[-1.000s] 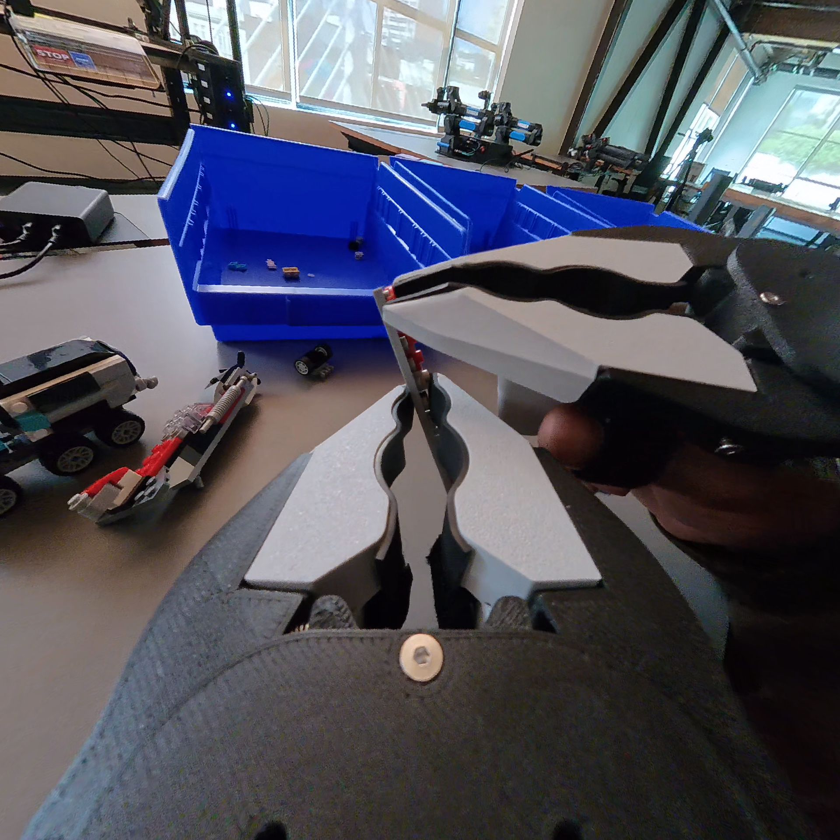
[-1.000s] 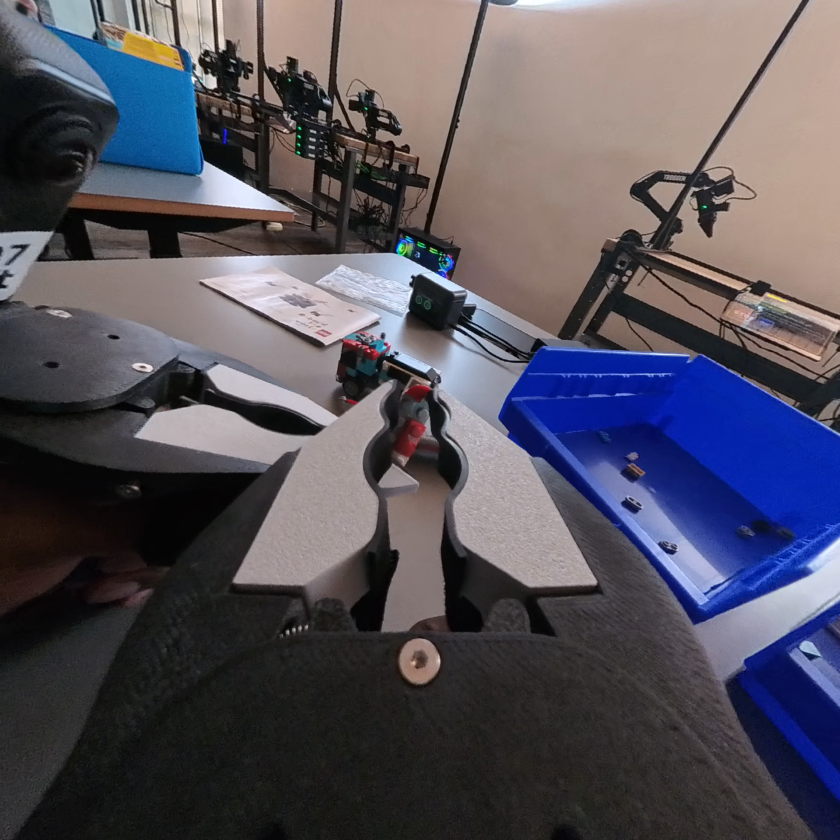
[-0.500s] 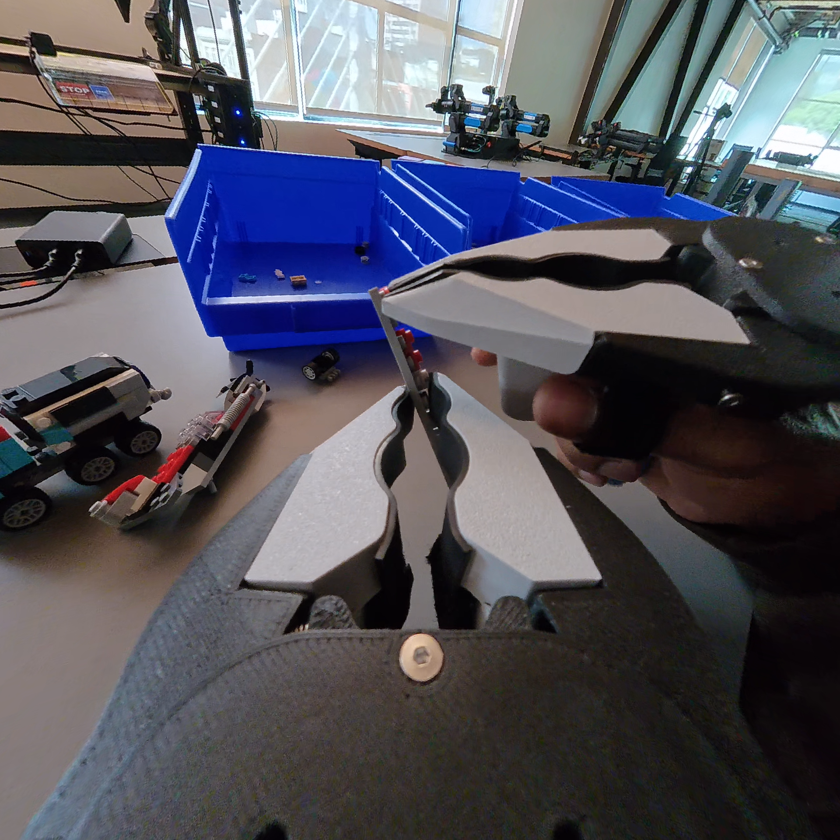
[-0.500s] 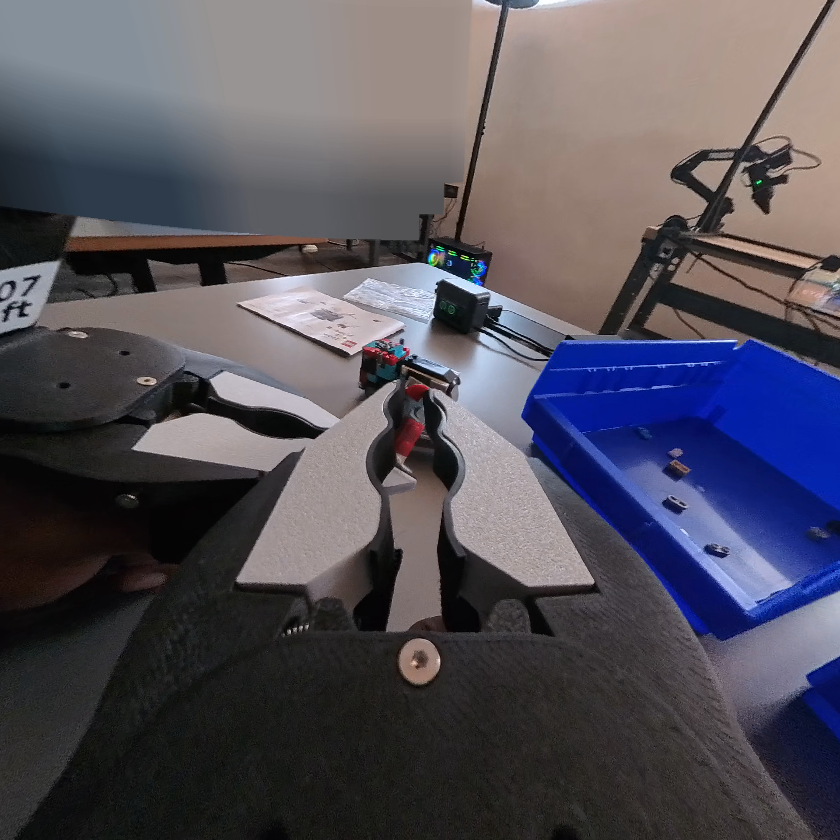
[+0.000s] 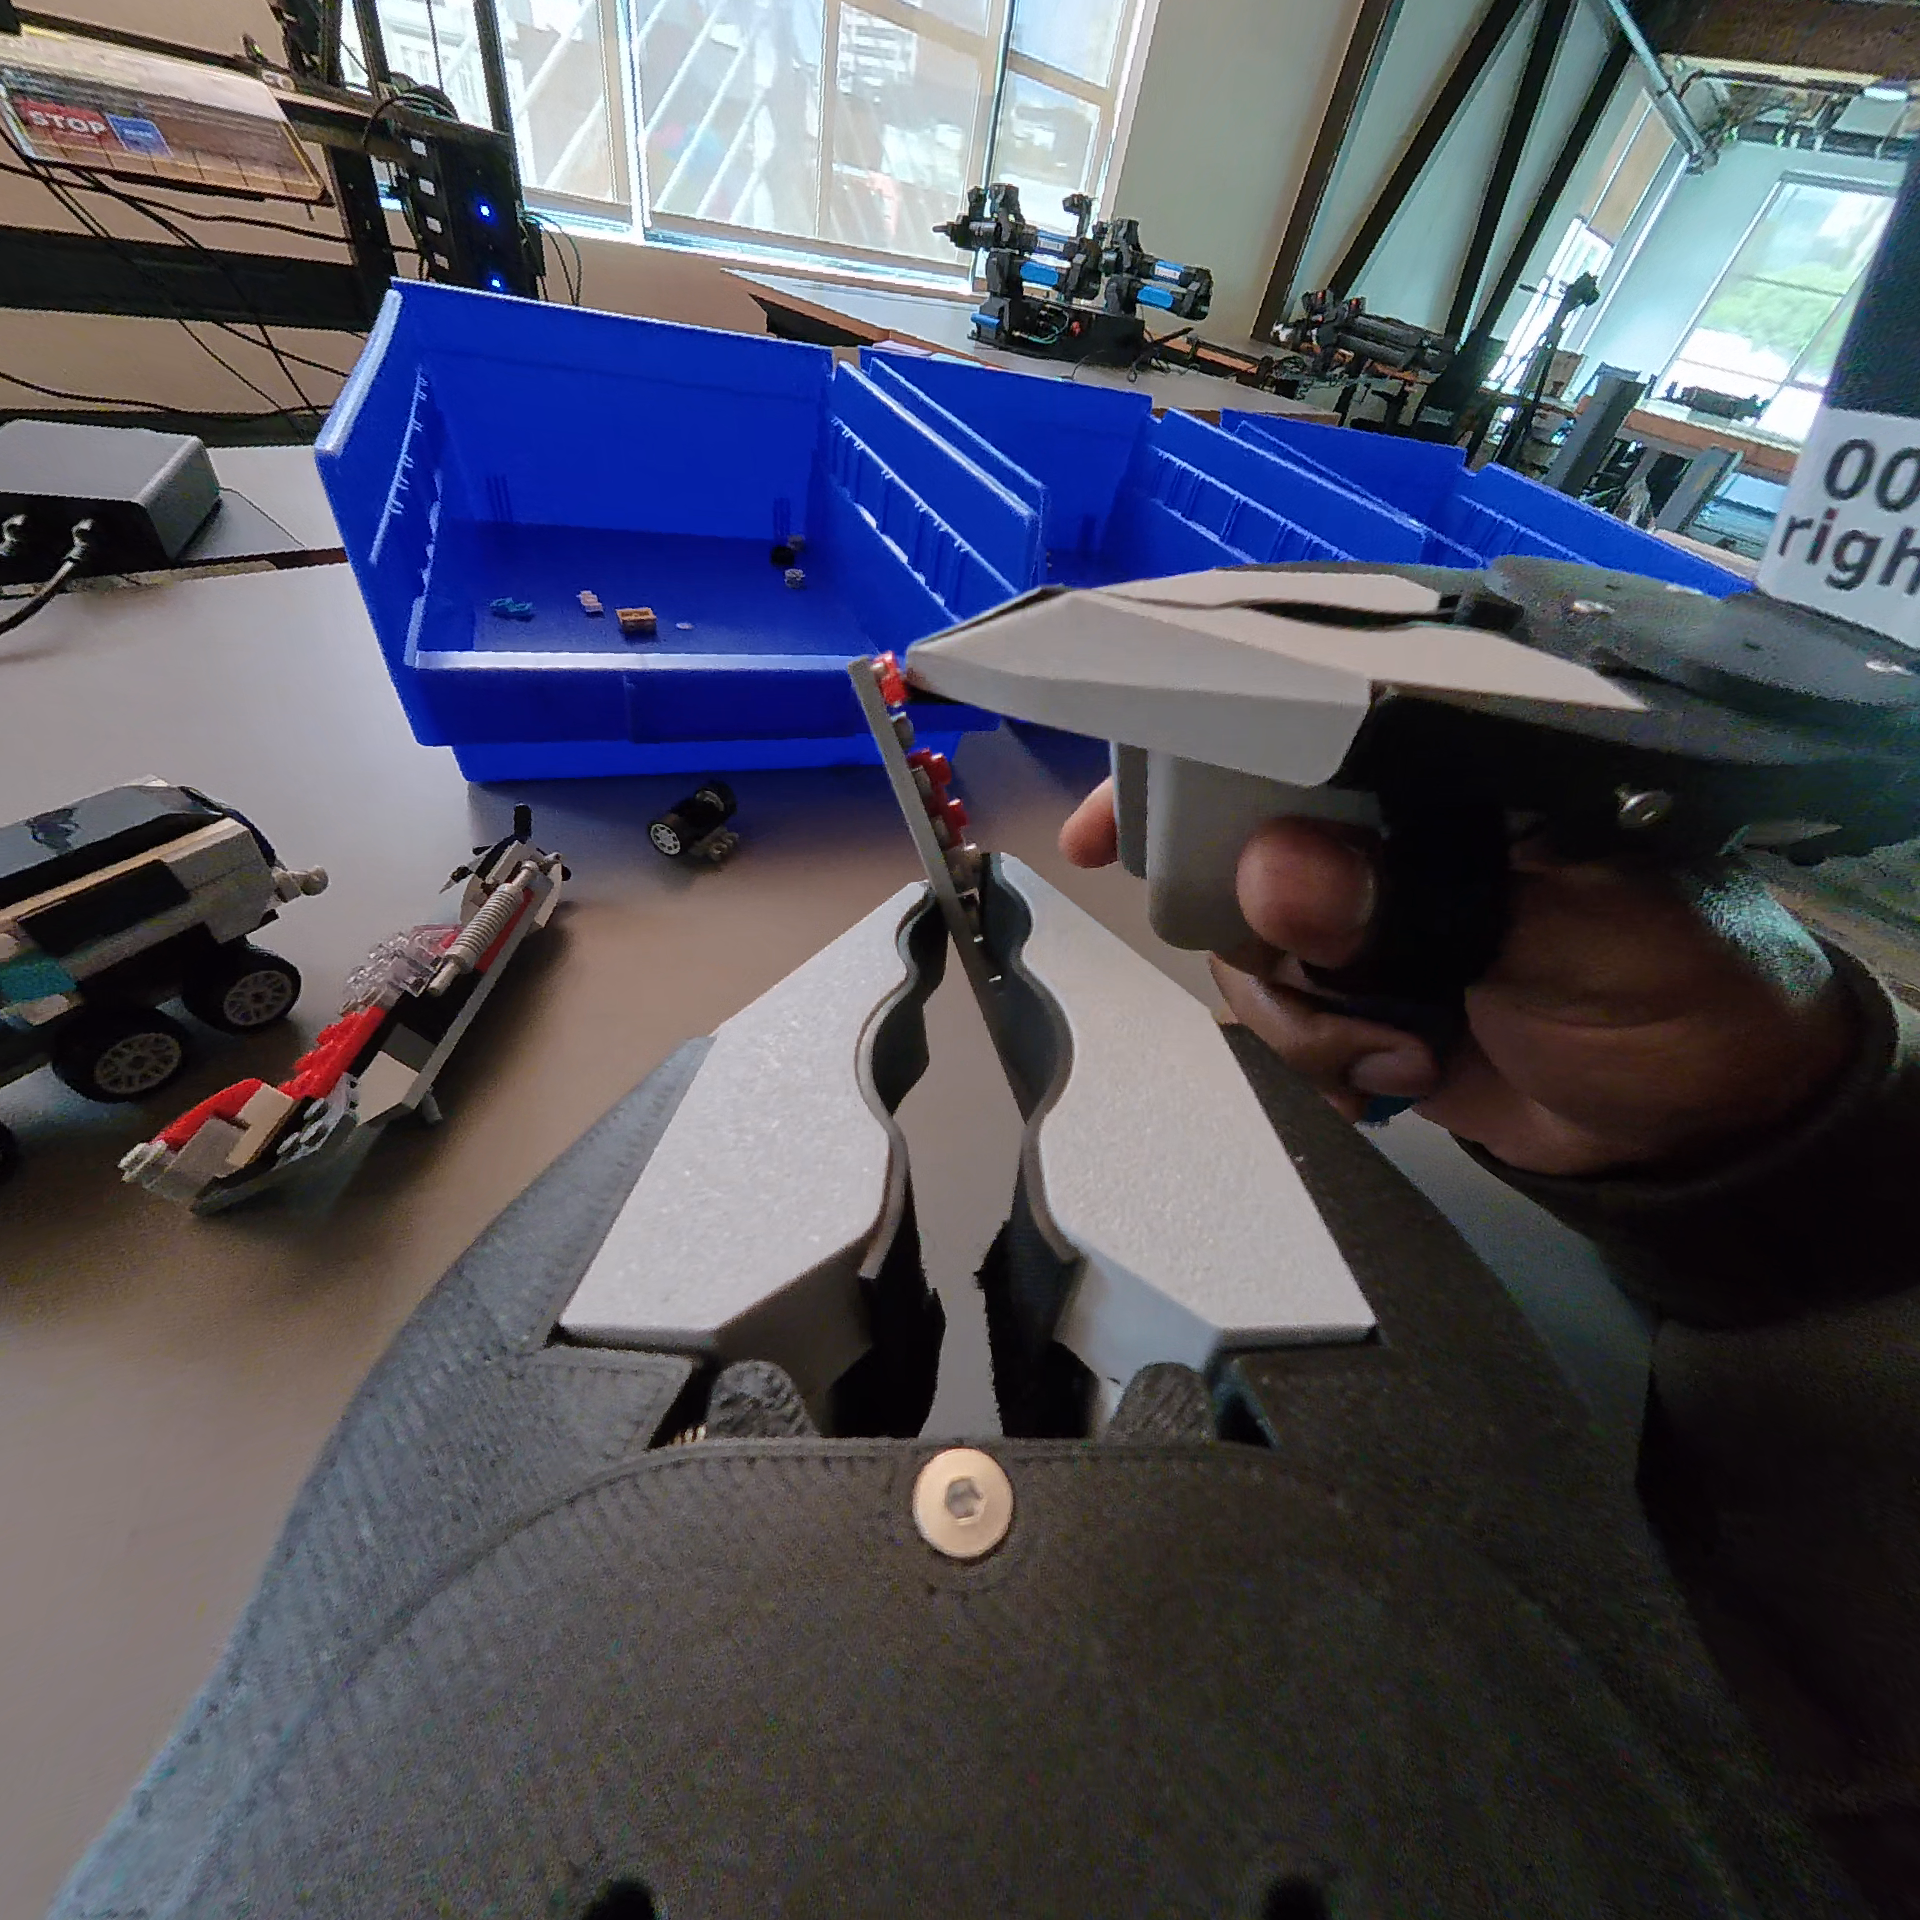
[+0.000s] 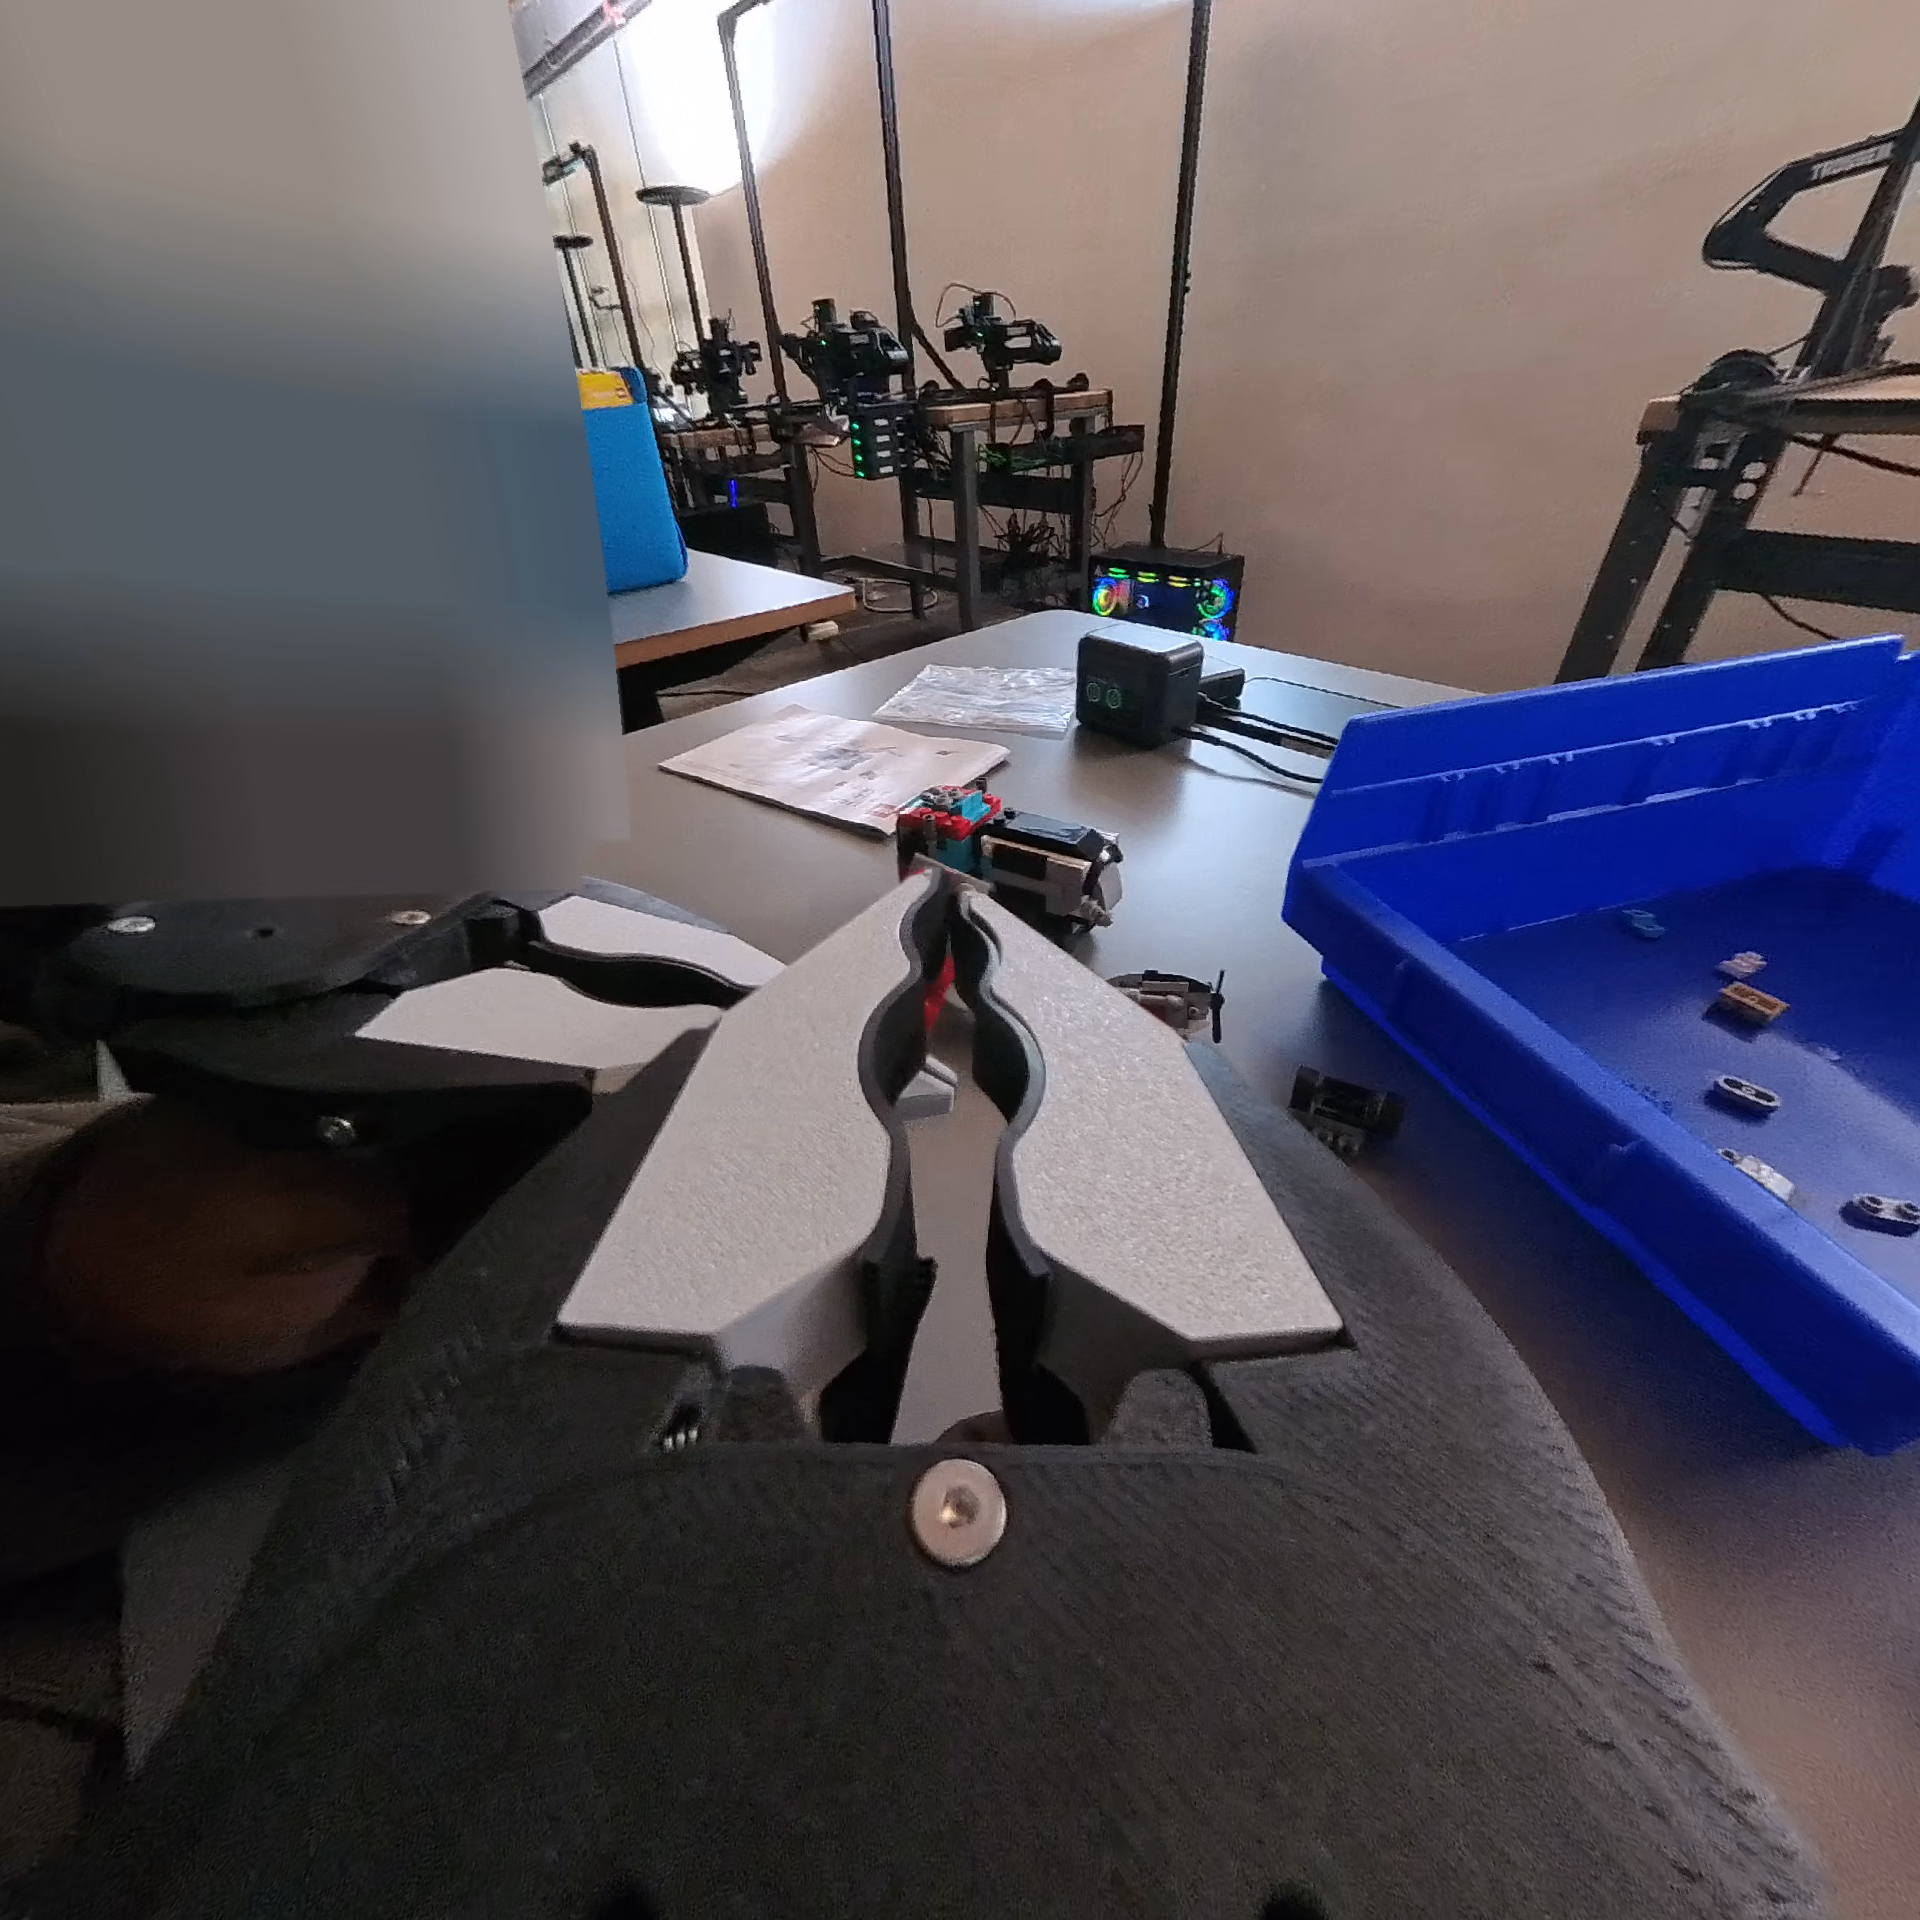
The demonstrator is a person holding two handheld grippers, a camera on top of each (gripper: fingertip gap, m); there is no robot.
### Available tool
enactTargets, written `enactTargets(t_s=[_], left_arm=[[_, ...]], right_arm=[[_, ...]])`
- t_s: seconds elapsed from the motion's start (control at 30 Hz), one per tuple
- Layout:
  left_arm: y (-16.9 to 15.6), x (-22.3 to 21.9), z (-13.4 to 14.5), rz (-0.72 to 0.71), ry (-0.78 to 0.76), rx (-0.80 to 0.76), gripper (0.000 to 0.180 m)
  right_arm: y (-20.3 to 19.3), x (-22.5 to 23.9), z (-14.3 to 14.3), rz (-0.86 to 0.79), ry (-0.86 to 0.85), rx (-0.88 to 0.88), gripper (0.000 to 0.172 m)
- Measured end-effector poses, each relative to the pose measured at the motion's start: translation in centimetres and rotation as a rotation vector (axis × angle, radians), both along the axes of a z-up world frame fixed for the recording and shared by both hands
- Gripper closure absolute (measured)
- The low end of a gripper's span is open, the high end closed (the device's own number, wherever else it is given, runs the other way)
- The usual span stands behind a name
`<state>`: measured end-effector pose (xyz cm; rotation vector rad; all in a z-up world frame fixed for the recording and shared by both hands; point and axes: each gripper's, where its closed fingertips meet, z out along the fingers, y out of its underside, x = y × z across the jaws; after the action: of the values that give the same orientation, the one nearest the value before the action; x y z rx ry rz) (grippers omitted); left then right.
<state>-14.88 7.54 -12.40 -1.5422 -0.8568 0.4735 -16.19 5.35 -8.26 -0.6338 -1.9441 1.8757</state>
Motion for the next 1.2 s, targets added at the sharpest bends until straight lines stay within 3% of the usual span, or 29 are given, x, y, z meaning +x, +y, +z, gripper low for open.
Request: enactTargets(t_s=[0.47, 0.77, 1.2], left_arm=[[-0.16, -0.20, -0.29, 0.011, -0.024, 0.003, 0.173], [0.00, -0.01, -0.24, 0.021, 0.029, -0.069, 0.171], [-0.17, -0.09, -0.17, 0.013, 0.006, -0.027, 0.173]], right_arm=[[-0.72, 0.04, -0.26, -0.090, 0.210, 0.168, 0.155], [-0.63, -0.10, -0.47, -0.086, 0.211, 0.197, 0.161], [-0.22, 0.13, 0.04, -0.041, 0.174, 0.118, 0.172]])
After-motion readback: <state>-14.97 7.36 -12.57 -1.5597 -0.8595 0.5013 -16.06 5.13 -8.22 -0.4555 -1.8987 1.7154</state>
